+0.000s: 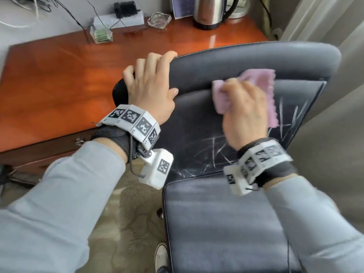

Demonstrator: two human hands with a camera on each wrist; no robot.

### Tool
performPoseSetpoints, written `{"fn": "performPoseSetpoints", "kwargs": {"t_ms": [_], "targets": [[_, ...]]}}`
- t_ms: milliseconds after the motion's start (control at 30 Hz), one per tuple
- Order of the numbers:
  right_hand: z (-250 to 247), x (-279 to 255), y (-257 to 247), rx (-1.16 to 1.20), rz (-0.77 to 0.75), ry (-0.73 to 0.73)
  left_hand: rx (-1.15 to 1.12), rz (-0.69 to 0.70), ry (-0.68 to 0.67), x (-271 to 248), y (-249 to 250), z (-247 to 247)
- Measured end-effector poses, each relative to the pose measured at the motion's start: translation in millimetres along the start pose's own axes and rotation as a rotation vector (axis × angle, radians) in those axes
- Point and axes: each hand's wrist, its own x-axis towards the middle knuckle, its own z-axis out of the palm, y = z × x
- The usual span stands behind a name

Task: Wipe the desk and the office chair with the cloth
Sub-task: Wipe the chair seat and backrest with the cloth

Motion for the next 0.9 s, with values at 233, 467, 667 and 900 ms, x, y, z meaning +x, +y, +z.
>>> {"fn": "performPoseSetpoints", "kwargs": {"t_ms": [233,467,667,900], "targets": [[6,2,-25,-0.027,0.025,0.081,0.017,-0.002,-0.004,7,5,4],[22,-7,-69,0.046,-0.217,-0.111,0.021,-0.011,0.029,-1,3,2],[-17,5,23,-0.084,0.050,0.012,0.004,0.003,0.014,1,2,3],[-8,-12,34,0.165,0.291,0.296,0.009,-0.004,0.044,-1,4,3]]}}
